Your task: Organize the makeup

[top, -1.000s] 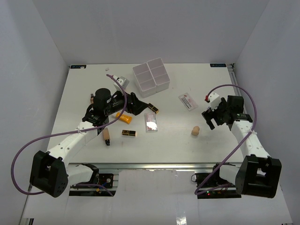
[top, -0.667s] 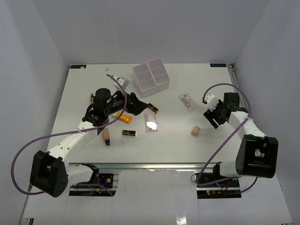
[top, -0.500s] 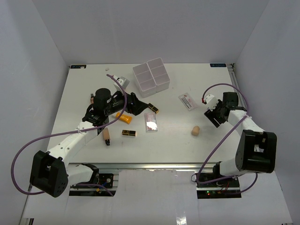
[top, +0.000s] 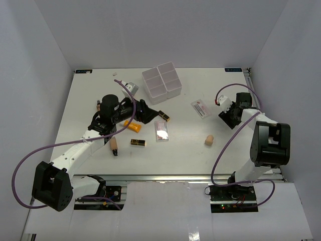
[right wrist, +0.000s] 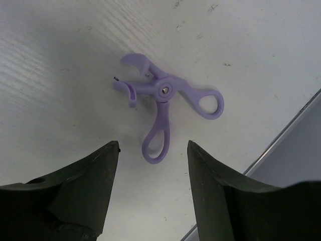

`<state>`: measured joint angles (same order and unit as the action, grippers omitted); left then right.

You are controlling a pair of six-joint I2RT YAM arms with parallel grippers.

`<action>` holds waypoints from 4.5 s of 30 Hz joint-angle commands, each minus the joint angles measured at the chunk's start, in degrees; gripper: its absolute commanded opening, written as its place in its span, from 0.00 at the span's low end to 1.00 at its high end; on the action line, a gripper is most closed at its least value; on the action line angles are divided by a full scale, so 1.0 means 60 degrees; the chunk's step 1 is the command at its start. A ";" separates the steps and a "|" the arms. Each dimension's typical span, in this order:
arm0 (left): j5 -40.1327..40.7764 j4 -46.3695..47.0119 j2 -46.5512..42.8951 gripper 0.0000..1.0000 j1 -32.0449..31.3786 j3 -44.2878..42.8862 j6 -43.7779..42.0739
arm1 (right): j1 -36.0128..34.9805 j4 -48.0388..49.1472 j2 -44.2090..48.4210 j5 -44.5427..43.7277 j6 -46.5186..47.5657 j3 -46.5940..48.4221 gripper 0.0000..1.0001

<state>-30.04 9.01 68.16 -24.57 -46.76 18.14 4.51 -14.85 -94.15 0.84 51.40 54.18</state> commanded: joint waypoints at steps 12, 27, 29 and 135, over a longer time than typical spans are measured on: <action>-0.0356 0.0076 -0.0008 0.98 0.0125 -0.0175 -0.0050 | 0.0005 0.0775 -0.0926 -0.0460 -0.0027 0.0651 0.56; -0.0505 0.0164 0.0110 0.98 0.0180 -0.0175 -0.0006 | 0.0009 0.0477 -0.1238 -0.0229 0.0043 0.0787 0.44; -0.0533 0.0168 0.0110 0.98 0.0183 -0.0175 -0.0006 | 0.0009 0.0366 -0.1278 -0.0031 0.0047 0.0845 0.41; -0.0120 -0.0081 -0.0373 0.98 0.0930 -0.0116 -0.0372 | -0.3008 0.6670 -0.5185 0.5489 -1.5745 0.6521 0.17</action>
<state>-29.68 7.77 66.14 -19.26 -46.76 15.94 -13.37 22.67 -125.19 36.70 -40.48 90.62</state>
